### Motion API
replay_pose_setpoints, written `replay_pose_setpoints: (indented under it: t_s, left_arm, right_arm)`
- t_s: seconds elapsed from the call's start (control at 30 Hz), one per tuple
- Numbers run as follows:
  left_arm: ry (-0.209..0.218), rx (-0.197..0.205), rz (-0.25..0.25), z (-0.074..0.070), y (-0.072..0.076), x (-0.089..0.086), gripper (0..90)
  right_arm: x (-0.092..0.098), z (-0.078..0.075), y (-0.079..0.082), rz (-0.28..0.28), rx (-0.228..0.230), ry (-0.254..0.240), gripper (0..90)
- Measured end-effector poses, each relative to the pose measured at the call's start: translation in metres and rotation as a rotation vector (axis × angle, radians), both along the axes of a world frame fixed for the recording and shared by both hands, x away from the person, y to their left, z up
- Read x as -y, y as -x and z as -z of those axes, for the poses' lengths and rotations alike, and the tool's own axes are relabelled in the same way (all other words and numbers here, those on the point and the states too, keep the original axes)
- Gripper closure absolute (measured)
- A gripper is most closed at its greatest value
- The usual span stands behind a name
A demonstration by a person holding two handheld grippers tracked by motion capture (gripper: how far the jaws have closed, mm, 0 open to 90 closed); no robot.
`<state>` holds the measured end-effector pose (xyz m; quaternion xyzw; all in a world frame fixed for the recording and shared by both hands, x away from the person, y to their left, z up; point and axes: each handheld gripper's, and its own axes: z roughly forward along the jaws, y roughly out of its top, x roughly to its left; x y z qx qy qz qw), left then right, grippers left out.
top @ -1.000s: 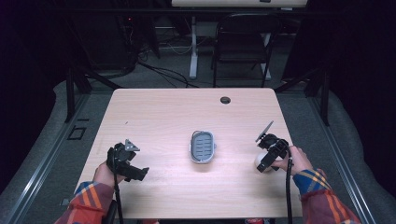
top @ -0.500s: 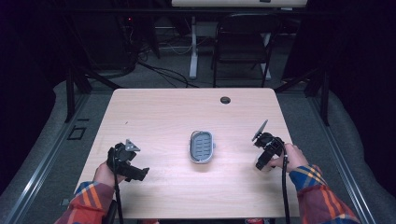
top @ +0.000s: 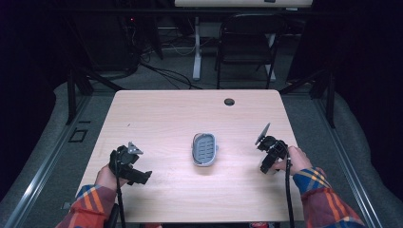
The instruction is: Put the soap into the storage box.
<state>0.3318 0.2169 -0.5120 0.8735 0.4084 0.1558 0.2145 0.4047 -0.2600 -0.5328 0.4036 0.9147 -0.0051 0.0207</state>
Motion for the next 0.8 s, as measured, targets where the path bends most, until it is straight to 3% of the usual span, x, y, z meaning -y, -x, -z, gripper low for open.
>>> replay_pose_setpoints:
  t_s: [0.13, 0.2, 0.23, 0.27, 0.33, 0.37, 0.43, 0.57, 0.6, 0.77, 0.8]
  left_arm:
    - [-0.002, 0.001, 0.001, 0.0, 0.0, 0.0, 0.1]
    - [-0.001, 0.001, 0.0, 0.0, 0.0, 0.0, 0.1]
    - [-0.002, 0.001, 0.0, 0.0, 0.0, 0.0, 0.1]
    - [-0.001, -0.001, 0.001, 0.0, 0.0, 0.0, 0.1]
    - [-0.001, -0.003, 0.0, 0.0, 0.0, 0.0, 0.1]
    - [-0.001, -0.001, 0.0, 0.0, 0.0, 0.0, 0.1]
    - [-0.001, 0.001, 0.001, 0.0, 0.0, 0.0, 0.1]
    - [-0.001, 0.001, 0.0, 0.0, 0.0, 0.0, 0.1]
    - [0.0, 0.001, 0.0, 0.0, 0.0, 0.0, 0.1]
    - [0.0, 0.001, 0.0, 0.0, 0.0, 0.0, 0.1]
    - [-0.001, 0.001, 0.0, 0.0, 0.0, 0.0, 0.1]
  right_arm:
    - [-0.001, 0.003, 0.0, 0.0, -0.001, 0.01, 21.1]
    - [-0.003, 0.006, 0.001, 0.025, 0.021, -0.006, 23.9]
    - [-0.003, 0.002, -0.003, -0.031, -0.017, 0.051, 24.1]
    - [-0.007, 0.016, 0.006, 0.109, 0.089, -0.112, 24.2]
    - [-0.006, 0.003, -0.004, -0.017, -0.016, 0.028, 24.4]
    - [-0.006, 0.0, -0.006, -0.05, -0.041, 0.063, 24.4]
    - [-0.005, 0.004, -0.002, 0.005, -0.013, -0.008, 24.5]
    - [-0.004, 0.002, -0.004, -0.018, -0.033, 0.026, 24.5]
    - [-0.004, 0.004, -0.002, 0.007, -0.014, -0.001, 24.5]
    - [-0.003, -0.002, -0.003, -0.01, -0.011, 0.004, 24.6]
    - [-0.003, -0.001, -0.001, 0.014, -0.001, -0.018, 24.6]
